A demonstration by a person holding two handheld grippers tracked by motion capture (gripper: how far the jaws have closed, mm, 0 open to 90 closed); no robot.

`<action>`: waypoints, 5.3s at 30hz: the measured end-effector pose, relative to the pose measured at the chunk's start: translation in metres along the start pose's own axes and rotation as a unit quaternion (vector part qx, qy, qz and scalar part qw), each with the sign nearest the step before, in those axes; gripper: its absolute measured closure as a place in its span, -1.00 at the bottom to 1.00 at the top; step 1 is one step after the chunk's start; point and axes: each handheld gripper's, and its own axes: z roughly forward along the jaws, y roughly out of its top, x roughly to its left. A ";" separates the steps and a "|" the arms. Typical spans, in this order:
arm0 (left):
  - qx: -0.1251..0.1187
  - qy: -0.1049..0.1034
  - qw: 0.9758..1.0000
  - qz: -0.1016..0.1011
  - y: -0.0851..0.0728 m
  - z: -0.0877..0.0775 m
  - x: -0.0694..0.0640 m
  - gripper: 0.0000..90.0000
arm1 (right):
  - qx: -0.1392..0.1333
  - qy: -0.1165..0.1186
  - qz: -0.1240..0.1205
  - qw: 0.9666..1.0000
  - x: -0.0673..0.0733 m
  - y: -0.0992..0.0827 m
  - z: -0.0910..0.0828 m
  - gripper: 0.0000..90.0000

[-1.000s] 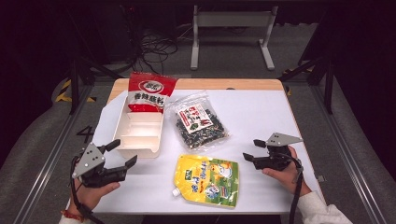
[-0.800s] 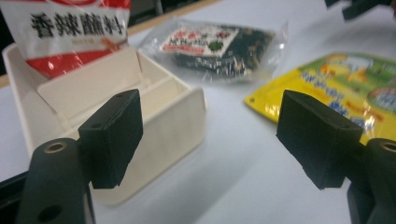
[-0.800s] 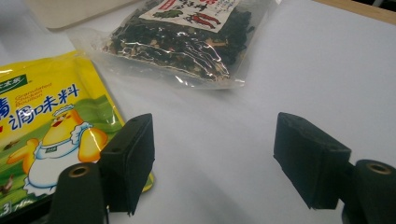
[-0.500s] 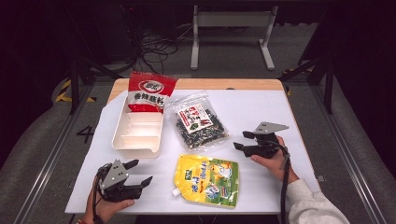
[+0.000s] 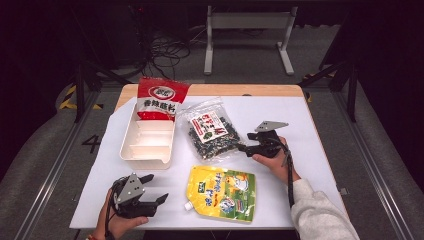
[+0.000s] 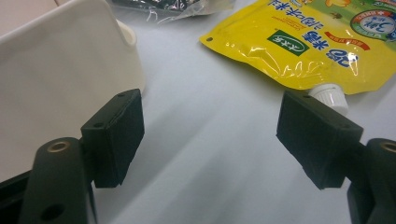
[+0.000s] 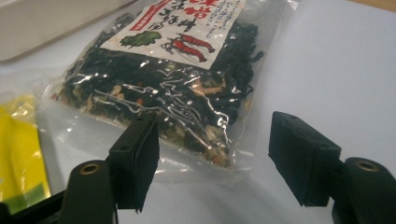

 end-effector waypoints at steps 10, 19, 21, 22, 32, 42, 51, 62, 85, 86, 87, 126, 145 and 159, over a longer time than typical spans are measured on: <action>0.012 -0.012 1.000 0.012 0.000 0.004 -0.004 -0.42 | 0.038 0.001 0.006 0.999 -0.002 0.002 0.023 -0.31; 0.019 -0.015 1.000 0.011 -0.001 0.004 -0.004 -0.42 | 0.052 0.024 0.019 0.998 -0.003 0.001 0.027 -0.09; 0.022 -0.015 1.000 0.009 -0.002 0.004 -0.003 -0.42 | 0.054 0.022 0.020 0.998 -0.003 0.001 0.027 -0.03; 0.022 -0.015 1.000 0.009 -0.002 0.004 -0.002 -0.42 | 0.054 0.023 0.022 0.998 -0.004 0.001 0.026 0.04; 0.018 -0.021 1.000 -0.004 -0.002 0.008 0.001 -0.42 | 0.053 0.035 0.053 0.997 -0.012 -0.002 0.021 0.39; 0.018 -0.025 1.000 -0.007 -0.002 0.008 0.002 -0.42 | 0.041 0.037 0.052 0.997 -0.015 -0.003 0.011 1.00; 0.015 -0.028 0.999 -0.008 -0.001 0.007 0.002 -0.42 | 0.039 0.036 0.038 0.998 -0.012 -0.002 0.003 1.00; 0.016 -0.030 0.999 -0.004 -0.001 0.007 0.002 -0.43 | 0.056 0.031 0.032 0.997 -0.003 -0.003 -0.002 0.14; 0.021 -0.029 0.999 -0.003 -0.004 0.006 0.003 -0.44 | 0.057 0.020 0.059 0.996 -0.005 -0.008 -0.002 0.63; 0.021 -0.030 0.999 -0.004 -0.004 0.006 0.003 -0.44 | 0.060 0.016 0.064 0.996 -0.006 -0.008 -0.003 0.49; 0.021 -0.030 0.999 -0.003 -0.004 0.006 0.003 -0.44 | 0.065 0.018 0.075 0.995 -0.007 -0.008 -0.004 0.33; 0.029 -0.028 0.999 0.009 0.000 0.011 -0.001 -0.46 | 0.031 0.032 0.167 0.985 -0.021 -0.021 -0.021 0.88; 0.007 -0.066 0.998 0.012 0.024 0.022 -0.013 -0.46 | 0.043 -0.006 0.156 0.987 -0.032 -0.065 -0.095 0.82; 0.001 -0.131 0.991 0.031 0.091 0.083 -0.020 -0.49 | 0.070 -0.019 0.127 0.989 -0.025 -0.086 -0.114 0.58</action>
